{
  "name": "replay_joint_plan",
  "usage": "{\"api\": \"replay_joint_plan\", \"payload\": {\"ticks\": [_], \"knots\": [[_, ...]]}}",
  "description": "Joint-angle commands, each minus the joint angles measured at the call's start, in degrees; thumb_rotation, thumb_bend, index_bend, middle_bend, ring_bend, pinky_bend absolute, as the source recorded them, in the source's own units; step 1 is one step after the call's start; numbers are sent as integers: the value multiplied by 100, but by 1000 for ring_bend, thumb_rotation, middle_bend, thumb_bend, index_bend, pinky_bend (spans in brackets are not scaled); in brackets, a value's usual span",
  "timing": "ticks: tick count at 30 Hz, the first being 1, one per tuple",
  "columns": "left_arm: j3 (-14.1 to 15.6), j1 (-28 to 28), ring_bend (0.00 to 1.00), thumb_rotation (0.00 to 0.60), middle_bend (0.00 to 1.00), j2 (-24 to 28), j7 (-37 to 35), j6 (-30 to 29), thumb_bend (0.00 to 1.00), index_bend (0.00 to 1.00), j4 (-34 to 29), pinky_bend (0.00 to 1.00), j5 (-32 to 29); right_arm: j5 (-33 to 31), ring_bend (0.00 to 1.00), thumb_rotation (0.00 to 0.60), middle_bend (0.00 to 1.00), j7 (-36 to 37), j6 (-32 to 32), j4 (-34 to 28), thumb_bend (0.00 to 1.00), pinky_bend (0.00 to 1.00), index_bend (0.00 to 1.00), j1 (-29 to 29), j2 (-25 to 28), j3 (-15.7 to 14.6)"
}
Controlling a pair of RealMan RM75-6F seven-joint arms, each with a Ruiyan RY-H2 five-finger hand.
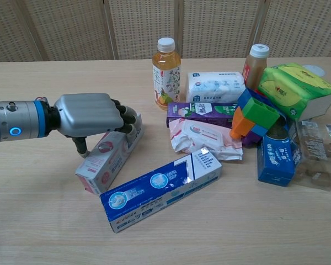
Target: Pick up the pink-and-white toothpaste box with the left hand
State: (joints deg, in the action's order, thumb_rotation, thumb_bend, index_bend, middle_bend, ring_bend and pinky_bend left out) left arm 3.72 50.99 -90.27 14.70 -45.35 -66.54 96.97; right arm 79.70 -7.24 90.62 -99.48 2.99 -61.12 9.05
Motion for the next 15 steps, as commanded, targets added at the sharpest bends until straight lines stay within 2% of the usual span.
{"api": "replay_joint_plan", "payload": {"ticks": [1,15], "knots": [[13,-117,738,600,749,158,58,-103,200,591,-91,385,-118,16,0,312,0,-9,-15,-6,32,0,0,15,-10,3],[-108,-833,830,600,825,1289,307,-1023,203,646,-1067,511,-640,117,0,315,0,-27,-161,43,29,0,0,155,-119,21]]}}
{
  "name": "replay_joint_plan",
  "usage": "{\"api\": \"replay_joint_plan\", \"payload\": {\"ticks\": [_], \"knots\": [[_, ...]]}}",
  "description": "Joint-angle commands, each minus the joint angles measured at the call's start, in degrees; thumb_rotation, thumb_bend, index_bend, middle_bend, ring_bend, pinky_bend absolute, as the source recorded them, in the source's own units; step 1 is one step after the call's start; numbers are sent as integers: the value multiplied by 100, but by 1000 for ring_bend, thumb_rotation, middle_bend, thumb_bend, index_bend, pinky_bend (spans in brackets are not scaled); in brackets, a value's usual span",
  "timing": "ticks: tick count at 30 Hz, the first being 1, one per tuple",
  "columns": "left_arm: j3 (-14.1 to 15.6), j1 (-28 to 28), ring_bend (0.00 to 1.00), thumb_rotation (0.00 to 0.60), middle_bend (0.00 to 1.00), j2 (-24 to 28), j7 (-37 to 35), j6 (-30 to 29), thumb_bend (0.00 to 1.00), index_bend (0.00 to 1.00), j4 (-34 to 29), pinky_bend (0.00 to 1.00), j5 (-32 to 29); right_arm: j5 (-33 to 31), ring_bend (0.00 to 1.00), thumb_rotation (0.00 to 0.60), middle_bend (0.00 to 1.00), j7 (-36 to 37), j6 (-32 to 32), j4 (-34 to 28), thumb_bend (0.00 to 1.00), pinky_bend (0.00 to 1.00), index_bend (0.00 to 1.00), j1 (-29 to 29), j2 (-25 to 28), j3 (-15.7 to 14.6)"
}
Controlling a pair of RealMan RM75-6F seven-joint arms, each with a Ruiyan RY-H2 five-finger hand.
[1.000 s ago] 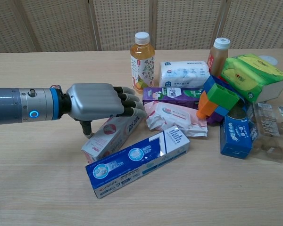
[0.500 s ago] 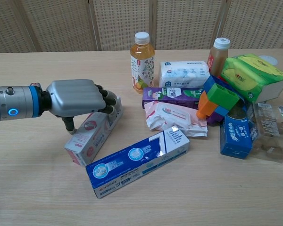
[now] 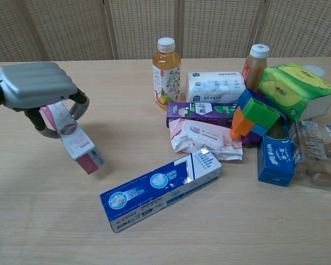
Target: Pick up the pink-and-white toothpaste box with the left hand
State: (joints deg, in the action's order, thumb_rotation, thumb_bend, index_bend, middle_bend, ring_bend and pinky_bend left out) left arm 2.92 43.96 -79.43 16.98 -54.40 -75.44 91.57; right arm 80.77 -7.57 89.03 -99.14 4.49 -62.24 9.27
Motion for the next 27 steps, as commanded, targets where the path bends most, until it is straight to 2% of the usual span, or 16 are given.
{"api": "replay_joint_plan", "payload": {"ticks": [1,7,17,23,27], "knots": [[-35,-158,831,600,823,261,114,-165,203,645,-217,511,-105,15,0,310,0,16,0,16,29,0,0,7,-13,0],[-281,-322,831,600,811,657,-60,-610,203,637,-685,512,-231,25,0,313,0,40,-35,48,31,0,0,30,-30,0],[-946,-550,826,600,797,1473,-258,-1521,204,619,-1604,512,-426,111,0,316,0,105,-104,126,29,0,0,88,-146,-42],[-1280,-636,826,600,797,1830,-403,-1825,204,616,-1973,511,-558,142,0,317,0,166,-109,195,30,0,0,87,-229,-75],[-1357,-663,825,600,796,1944,-375,-1862,203,616,-2137,511,-582,149,0,315,0,203,-103,217,29,0,0,82,-231,-78]]}}
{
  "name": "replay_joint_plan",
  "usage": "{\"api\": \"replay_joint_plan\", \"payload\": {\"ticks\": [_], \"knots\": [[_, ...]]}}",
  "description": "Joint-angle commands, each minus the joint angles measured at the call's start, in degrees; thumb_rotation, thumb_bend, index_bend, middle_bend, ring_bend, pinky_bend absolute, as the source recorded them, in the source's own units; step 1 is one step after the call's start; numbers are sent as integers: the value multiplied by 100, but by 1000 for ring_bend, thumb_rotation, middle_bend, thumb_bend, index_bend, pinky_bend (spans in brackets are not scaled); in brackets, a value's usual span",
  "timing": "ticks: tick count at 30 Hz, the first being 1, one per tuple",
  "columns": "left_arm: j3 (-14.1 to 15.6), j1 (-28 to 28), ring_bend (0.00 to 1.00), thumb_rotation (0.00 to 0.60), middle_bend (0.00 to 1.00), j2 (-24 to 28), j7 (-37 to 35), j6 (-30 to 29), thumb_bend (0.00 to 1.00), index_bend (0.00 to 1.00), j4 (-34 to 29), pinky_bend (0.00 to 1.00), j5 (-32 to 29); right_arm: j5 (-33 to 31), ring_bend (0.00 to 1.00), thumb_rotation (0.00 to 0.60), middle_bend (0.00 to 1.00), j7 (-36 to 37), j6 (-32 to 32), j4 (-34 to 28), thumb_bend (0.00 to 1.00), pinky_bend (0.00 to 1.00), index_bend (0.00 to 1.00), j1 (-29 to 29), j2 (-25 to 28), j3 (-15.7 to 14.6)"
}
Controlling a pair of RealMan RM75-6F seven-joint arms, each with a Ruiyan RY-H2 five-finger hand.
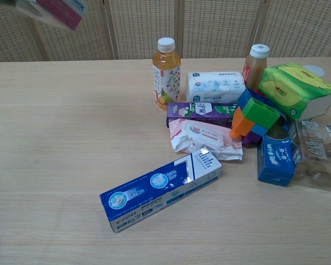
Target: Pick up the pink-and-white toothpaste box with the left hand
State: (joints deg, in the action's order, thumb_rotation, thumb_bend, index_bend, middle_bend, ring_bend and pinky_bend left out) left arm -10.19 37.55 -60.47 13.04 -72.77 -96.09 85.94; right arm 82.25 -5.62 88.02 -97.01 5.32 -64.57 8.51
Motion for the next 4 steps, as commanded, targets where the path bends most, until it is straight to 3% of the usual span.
{"api": "replay_joint_plan", "payload": {"ticks": [1,4], "knots": [[-54,-25,825,600,796,50,39,-26,202,615,-88,511,-17,0,0,314,0,15,-4,8,30,0,0,-2,7,-1],[-72,-32,825,600,797,22,63,-23,202,615,-110,511,-23,-7,0,316,0,31,-16,13,29,0,0,0,17,0]]}}
